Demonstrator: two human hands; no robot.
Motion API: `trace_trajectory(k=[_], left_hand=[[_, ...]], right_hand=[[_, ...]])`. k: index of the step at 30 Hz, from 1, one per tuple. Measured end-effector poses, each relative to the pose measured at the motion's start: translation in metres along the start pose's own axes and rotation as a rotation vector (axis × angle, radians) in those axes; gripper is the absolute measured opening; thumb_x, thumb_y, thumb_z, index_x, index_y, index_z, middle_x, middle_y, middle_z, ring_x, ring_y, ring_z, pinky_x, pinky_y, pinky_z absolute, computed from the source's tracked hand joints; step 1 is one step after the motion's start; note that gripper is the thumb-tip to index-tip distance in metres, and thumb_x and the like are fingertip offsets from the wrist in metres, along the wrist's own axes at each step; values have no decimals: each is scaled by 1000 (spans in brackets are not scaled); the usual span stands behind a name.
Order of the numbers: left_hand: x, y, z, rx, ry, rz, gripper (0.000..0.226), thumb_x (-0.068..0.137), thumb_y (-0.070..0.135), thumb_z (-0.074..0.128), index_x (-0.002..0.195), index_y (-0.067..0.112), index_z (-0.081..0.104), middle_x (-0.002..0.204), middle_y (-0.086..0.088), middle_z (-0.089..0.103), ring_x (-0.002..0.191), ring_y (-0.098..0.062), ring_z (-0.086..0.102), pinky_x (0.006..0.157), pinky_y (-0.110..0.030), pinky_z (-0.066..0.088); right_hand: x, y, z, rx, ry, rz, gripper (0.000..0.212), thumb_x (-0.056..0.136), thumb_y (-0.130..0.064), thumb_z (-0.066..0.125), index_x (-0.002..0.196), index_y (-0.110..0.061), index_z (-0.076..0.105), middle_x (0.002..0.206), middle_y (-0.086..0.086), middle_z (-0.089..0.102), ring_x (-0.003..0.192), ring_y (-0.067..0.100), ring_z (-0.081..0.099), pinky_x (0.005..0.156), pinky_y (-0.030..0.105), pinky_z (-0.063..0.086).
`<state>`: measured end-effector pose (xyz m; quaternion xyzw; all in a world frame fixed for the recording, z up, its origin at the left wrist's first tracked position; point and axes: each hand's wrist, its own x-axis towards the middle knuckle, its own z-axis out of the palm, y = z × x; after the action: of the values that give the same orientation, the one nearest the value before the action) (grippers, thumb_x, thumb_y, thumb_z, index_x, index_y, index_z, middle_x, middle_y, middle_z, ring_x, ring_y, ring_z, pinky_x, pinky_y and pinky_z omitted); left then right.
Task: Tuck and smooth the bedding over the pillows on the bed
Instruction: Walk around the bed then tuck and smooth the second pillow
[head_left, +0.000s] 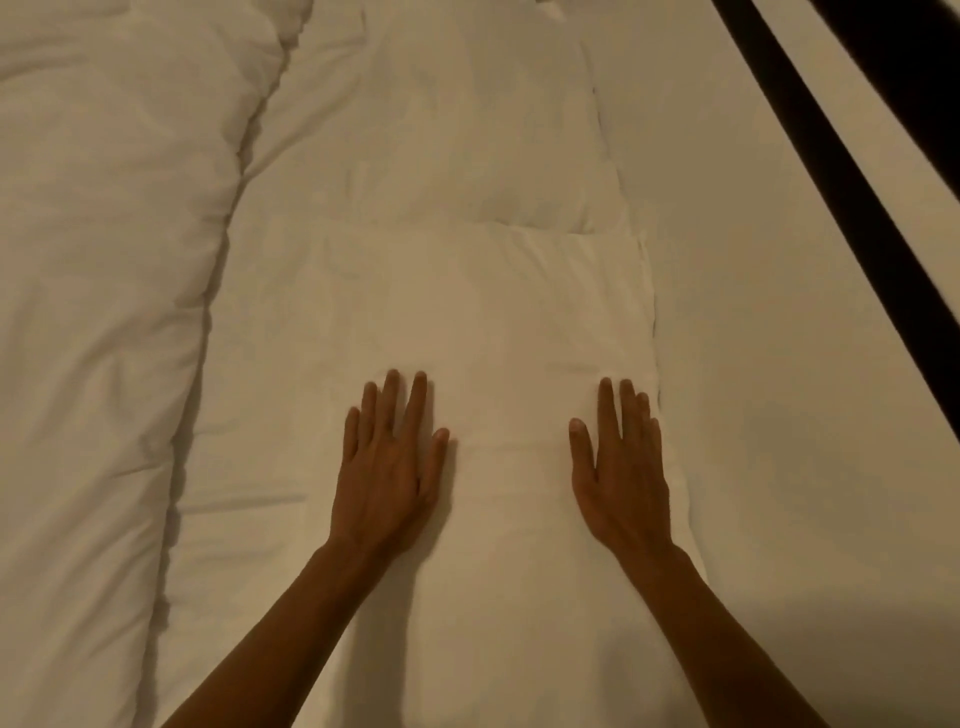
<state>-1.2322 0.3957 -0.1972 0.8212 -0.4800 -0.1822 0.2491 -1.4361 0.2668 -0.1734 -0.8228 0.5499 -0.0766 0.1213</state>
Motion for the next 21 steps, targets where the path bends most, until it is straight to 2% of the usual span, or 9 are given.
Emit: trace_trajectory(k=[3,8,11,13,16,19,21], left_hand=[[55,30,-3,-70,101,70,61,104,50,17,159,28,4,168,-2,2,154,-20,-5,125,-38,1],[91,23,19,7,-50,74,60,105,48,17,159,30,-1,167,0,-8,154,-20,-12,126,-47,3],[80,7,24,28,-32,59,61,103,52,16,158,33,-3,167,2,-11,153,-16,-14,126,-45,1],[86,10,23,9,-15,31,63,103,53,16,159,30,-1,168,-1,-8,154,-19,-11,126,-45,1],[106,23,17,-73,95,24,63,103,51,18,160,25,6,168,-4,2,154,-23,-2,125,-42,2],[114,25,21,-50,68,88,59,105,45,19,160,26,8,168,-1,2,154,-21,-4,126,-42,3],[108,17,29,-12,25,101,58,105,43,20,159,27,6,168,0,-1,154,-19,-7,126,-43,2]], right_hand=[[46,-18,-2,24,30,-36,64,105,-53,20,162,-24,13,169,5,8,157,21,1,127,37,3],[70,-4,7,-67,-90,0,66,102,-55,16,162,-28,7,170,5,3,157,24,-1,128,43,4],[61,8,8,-58,-85,117,70,99,-61,14,162,-30,5,170,4,3,157,26,1,127,42,5],[68,4,7,-52,-45,147,70,101,-58,16,162,-25,8,170,7,7,156,28,3,127,43,6],[93,-17,11,4,84,35,65,105,-51,21,162,-21,13,169,10,11,156,27,5,127,42,7],[110,-32,26,-44,18,-101,63,106,-52,19,162,-26,11,169,8,8,157,25,3,127,39,3],[110,-29,35,-80,-17,-99,63,105,-54,18,162,-28,11,170,6,7,157,24,3,127,40,3]])
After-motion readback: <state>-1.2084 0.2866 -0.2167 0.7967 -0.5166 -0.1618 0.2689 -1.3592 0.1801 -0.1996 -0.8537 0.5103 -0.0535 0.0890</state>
